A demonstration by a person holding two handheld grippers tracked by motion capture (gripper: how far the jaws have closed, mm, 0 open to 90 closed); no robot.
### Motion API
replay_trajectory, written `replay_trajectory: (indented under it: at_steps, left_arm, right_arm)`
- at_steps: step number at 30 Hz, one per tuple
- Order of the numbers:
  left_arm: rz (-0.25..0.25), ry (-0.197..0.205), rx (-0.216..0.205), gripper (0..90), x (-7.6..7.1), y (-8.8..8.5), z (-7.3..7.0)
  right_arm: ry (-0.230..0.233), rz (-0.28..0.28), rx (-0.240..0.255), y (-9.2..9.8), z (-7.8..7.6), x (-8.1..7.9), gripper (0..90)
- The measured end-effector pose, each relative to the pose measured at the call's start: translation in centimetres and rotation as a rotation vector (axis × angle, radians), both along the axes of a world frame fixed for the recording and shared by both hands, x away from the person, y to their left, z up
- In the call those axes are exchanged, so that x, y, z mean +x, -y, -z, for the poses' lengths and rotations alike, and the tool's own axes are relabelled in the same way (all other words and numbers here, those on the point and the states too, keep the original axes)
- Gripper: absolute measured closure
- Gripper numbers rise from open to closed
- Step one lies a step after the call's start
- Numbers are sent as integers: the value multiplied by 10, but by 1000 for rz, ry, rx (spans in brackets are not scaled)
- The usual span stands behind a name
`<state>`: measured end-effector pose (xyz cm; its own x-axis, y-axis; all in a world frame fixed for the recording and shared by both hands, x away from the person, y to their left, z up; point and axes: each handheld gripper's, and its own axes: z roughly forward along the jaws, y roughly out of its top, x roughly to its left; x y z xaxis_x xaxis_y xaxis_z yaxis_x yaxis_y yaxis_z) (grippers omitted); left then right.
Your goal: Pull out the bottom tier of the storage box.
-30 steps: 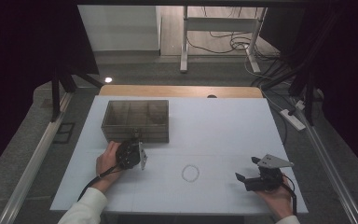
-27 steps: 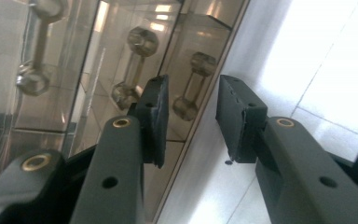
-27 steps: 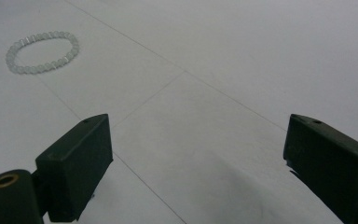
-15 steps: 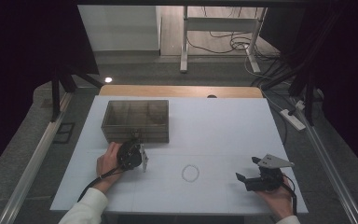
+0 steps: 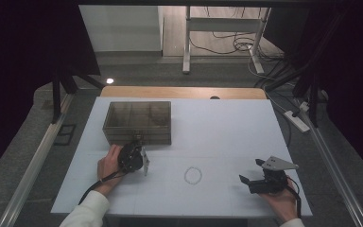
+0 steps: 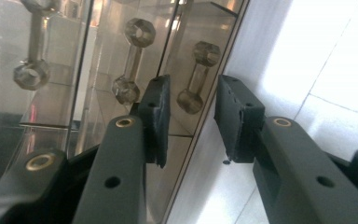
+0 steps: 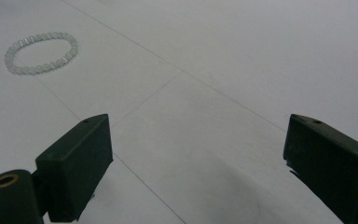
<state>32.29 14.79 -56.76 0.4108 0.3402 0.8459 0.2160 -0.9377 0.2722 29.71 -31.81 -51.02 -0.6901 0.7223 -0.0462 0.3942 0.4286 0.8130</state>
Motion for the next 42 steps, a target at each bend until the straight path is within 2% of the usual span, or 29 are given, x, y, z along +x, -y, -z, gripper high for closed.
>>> replay_trajectory:
  at_steps: [15,24,31,42]
  left_arm:
    - [6,15,17,672,0,2,4]
    - [3,42,10,746,0,1,4]
    - [5,57,38,760,0,1,6]
    - [15,77,49,789,-2,1,7]
  right_arm:
    - [-3,1,-4,0,0,0,80]
    - [-2,1,-3,0,0,0,80]
    - [-3,2,-4,0,0,0,80]
    - [-3,1,-4,0,0,0,80]
